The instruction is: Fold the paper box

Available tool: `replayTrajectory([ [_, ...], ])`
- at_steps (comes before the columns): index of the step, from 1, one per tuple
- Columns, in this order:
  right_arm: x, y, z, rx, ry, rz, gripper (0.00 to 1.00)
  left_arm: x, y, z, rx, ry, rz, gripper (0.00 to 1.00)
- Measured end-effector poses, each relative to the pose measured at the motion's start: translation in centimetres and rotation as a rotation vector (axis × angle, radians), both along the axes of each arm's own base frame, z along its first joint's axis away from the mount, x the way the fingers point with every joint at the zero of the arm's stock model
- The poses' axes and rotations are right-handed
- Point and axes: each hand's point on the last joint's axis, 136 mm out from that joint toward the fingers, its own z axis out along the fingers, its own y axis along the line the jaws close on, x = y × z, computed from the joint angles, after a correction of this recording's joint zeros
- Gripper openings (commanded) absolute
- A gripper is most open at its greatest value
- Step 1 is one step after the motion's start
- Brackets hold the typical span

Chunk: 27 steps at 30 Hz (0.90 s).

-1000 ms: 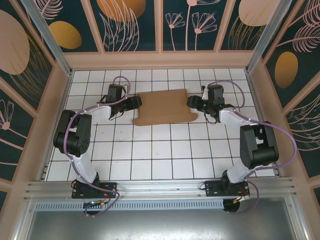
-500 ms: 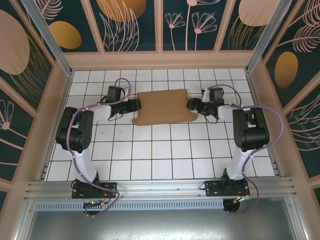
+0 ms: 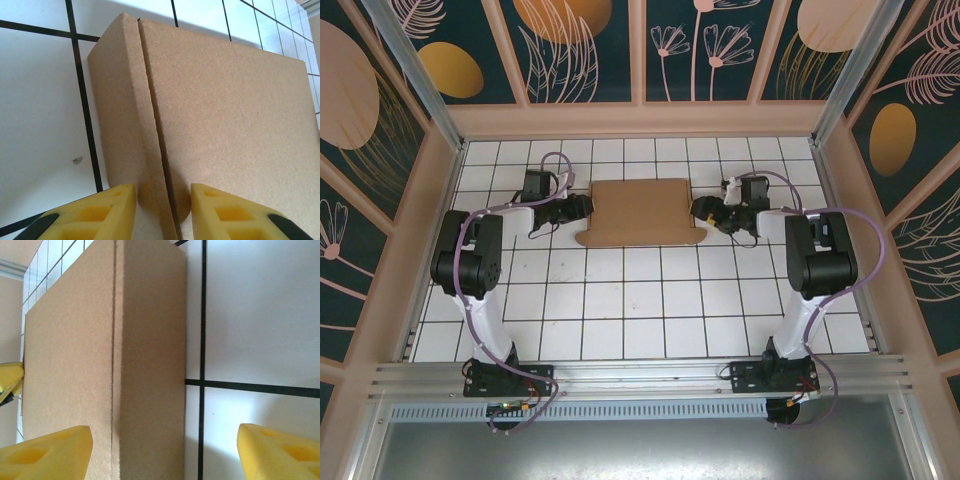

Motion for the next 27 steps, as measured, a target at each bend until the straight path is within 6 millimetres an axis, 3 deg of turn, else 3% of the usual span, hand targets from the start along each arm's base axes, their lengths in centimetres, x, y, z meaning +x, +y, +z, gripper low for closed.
replayTrajectory([
  [5, 0.5, -0.2, -0.3, 0.045, 0.028, 0.001, 0.77, 0.0, 0.1, -0.2, -0.031, 0.003, -0.016, 0.31],
  [22, 1.1, 4.0, 0.4, 0.215, 0.060, 0.148, 0.77, 0.2, 1.2, -0.4, -0.144, 0.008, -0.048, 0.25],
  [27, 1.1, 4.4, 0.4, 0.222, 0.072, 0.159, 0.78, 0.3, 2.2, -0.6, -0.186, 0.017, -0.036, 0.23],
])
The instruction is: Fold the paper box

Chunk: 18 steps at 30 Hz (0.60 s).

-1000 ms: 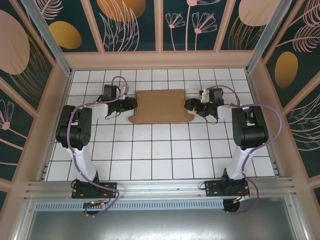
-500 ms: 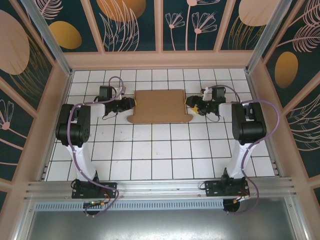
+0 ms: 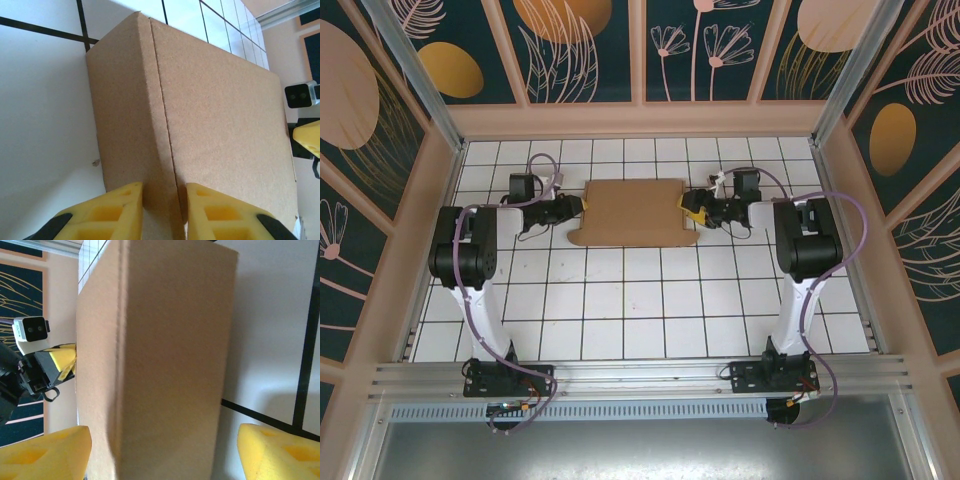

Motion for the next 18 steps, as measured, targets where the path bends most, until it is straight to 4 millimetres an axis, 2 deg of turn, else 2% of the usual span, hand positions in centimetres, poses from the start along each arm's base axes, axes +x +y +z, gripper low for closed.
replayTrajectory([
  [5, 0.2, 0.5, 0.0, 0.005, 0.011, 0.018, 0.78, 0.0, 0.1, -0.1, -0.030, 0.008, -0.005, 0.23],
  [11, -0.1, 2.7, 0.1, 0.042, 0.003, 0.081, 0.74, 0.0, 0.1, -0.1, -0.042, 0.011, -0.008, 0.23],
  [16, -0.8, 4.0, -0.2, 0.113, 0.048, 0.093, 0.54, 0.2, 0.6, 0.0, -0.046, 0.007, 0.001, 0.25],
  [18, -1.3, 4.0, -0.3, 0.144, 0.072, 0.084, 0.51, 0.3, 0.7, 0.0, -0.045, 0.006, 0.005, 0.27],
])
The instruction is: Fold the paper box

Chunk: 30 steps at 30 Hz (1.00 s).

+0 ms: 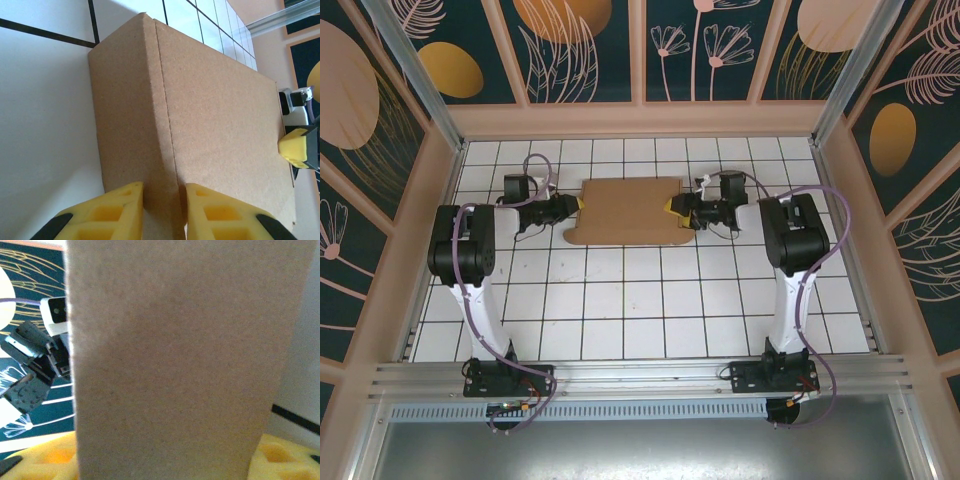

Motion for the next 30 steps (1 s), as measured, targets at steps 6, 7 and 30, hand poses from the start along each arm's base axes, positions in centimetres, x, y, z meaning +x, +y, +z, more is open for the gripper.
replayTrajectory([
  [6, -1.7, -0.9, -0.2, 0.069, 0.041, -0.068, 0.47, 0.1, 0.6, -0.3, 0.040, 0.057, 0.076, 0.54],
  [7, -2.1, -1.2, -0.1, 0.077, 0.045, -0.081, 0.46, 0.2, 1.0, -0.3, 0.055, 0.068, 0.103, 0.54],
  [30, -6.4, -4.5, 2.7, -0.075, -0.150, -0.544, 0.40, -9.7, -9.2, 8.5, -0.081, 0.305, 0.391, 0.72],
])
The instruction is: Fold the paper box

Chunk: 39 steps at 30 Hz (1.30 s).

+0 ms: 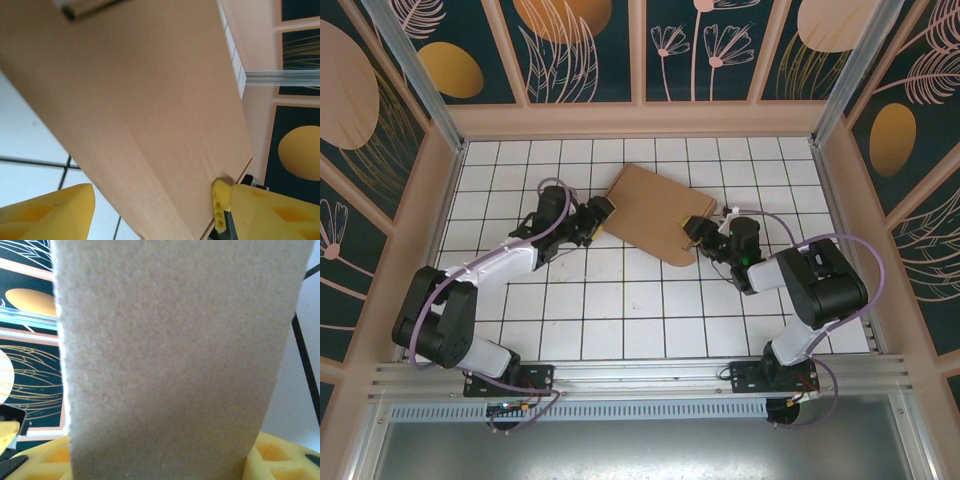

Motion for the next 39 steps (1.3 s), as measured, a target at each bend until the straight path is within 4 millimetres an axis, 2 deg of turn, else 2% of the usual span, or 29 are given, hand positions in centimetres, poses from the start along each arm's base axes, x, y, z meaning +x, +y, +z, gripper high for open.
replayTrajectory([
  [4, -0.2, 0.2, -0.1, 0.014, 0.010, -0.021, 0.39, -0.2, -1.1, -1.5, -0.015, 0.072, 0.021, 0.71],
  [12, -0.4, 0.4, -0.8, 0.060, 0.056, -0.038, 0.35, 1.0, -2.1, -4.1, -0.015, 0.135, 0.039, 0.68],
  [19, -0.4, 0.5, -1.0, 0.072, 0.069, -0.039, 0.35, 2.3, -2.8, -4.4, -0.028, 0.125, 0.038, 0.66],
  [31, -0.4, 1.0, -1.0, 0.076, 0.074, -0.025, 0.35, 2.7, -2.9, -3.9, -0.023, 0.116, 0.041, 0.67],
  [39, -0.2, 1.7, -0.8, 0.084, 0.093, 0.000, 0.36, 4.0, -3.5, -6.0, -0.022, 0.111, 0.040, 0.63],
])
